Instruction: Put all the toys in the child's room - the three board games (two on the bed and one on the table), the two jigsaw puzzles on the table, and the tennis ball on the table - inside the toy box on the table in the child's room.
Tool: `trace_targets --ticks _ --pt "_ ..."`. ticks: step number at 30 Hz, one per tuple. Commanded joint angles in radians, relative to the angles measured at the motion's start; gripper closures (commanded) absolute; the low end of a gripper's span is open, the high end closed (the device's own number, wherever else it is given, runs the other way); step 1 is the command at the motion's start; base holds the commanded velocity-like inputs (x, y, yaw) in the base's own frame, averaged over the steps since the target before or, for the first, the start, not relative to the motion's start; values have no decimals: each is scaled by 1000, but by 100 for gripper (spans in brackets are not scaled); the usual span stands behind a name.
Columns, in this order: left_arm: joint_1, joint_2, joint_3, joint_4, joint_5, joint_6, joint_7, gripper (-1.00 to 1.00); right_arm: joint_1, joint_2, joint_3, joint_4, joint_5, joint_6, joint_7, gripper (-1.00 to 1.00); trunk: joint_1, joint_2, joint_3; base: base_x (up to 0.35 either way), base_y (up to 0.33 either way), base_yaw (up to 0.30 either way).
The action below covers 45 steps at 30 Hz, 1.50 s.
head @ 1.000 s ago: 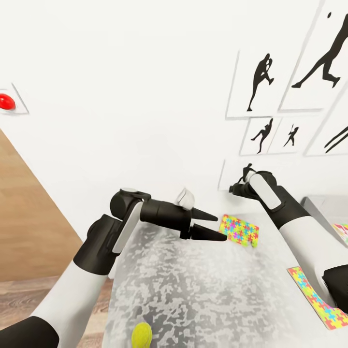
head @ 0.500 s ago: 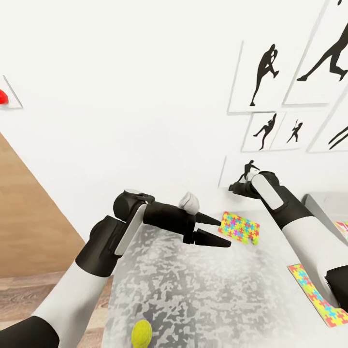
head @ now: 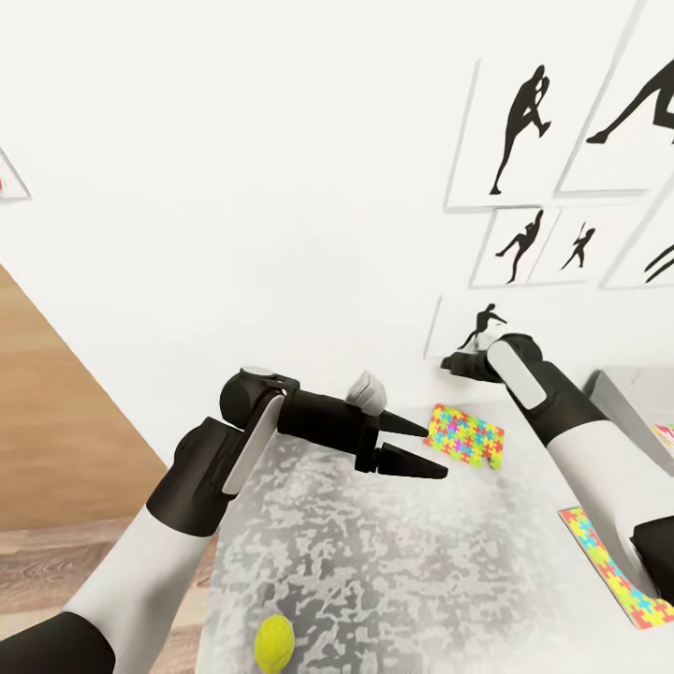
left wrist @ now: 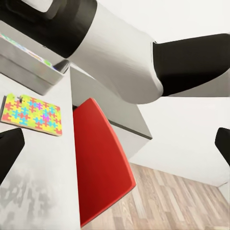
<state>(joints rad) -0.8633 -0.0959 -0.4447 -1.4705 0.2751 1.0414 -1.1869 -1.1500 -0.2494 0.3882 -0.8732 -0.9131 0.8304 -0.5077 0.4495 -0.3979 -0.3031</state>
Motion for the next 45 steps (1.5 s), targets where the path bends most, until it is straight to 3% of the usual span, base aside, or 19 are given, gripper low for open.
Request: trace_targets --ticks 1,11,45 --pt "-1 0 0 1 1 6 -2 -100 0 -2 4 0 2 0 10 -100 1 -2 -4 0 0 0" --pt "-1 0 -1 1 1 6 -2 -100 4 -1 3 5 40 0 56 -100 1 -2 -20 0 0 0" --pt "-1 2 -2 1 -8 6 -2 -100 4 -10 -1 53 43 -15 59 -100 1 -2 -76 0 0 0"
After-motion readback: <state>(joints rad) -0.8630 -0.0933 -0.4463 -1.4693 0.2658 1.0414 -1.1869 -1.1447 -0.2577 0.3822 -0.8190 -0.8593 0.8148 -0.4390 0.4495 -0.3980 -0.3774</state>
